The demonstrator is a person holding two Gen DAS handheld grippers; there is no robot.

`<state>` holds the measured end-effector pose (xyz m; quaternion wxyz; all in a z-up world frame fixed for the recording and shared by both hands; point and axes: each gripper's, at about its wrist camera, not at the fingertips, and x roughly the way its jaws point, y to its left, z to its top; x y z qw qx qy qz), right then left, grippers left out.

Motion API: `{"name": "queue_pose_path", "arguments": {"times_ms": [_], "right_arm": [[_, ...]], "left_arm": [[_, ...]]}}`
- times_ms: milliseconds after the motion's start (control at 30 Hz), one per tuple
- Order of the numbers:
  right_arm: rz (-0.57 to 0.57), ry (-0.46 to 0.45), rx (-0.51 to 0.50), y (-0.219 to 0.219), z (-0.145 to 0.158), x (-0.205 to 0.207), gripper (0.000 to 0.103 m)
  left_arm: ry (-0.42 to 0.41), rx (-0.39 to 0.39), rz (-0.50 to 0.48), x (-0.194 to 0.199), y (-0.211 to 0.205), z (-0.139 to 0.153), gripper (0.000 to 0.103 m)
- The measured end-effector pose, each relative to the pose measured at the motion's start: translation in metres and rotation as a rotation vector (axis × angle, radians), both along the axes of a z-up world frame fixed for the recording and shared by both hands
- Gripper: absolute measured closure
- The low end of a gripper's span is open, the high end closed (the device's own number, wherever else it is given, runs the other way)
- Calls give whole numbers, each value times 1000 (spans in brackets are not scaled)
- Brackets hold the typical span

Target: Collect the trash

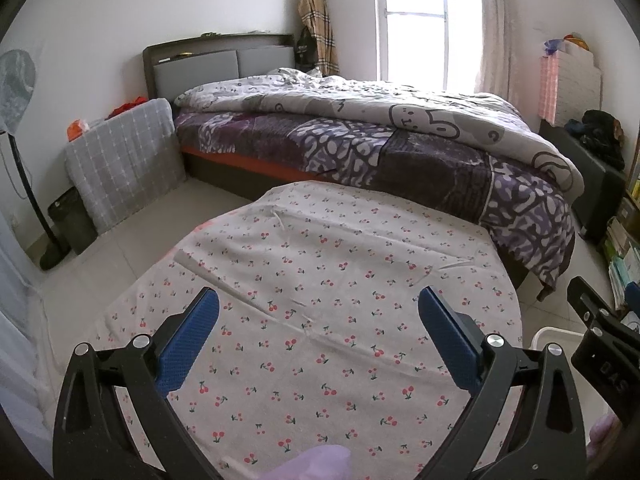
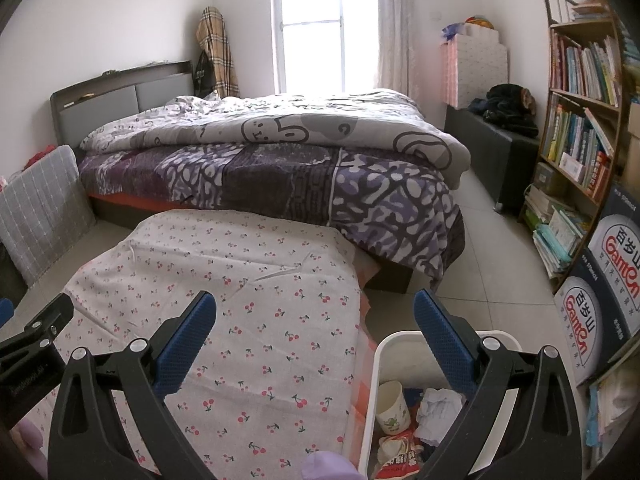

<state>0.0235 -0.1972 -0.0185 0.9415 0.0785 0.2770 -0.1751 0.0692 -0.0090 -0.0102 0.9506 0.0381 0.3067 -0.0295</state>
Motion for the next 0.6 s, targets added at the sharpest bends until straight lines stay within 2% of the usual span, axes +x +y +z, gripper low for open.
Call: {"name": "queue_pose_path", "arguments": {"times_ms": [600], "right_arm": [[0, 2, 0, 0, -1, 0, 7]], "left_arm": [[-8, -10, -36, -1, -4, 4, 9]]}}
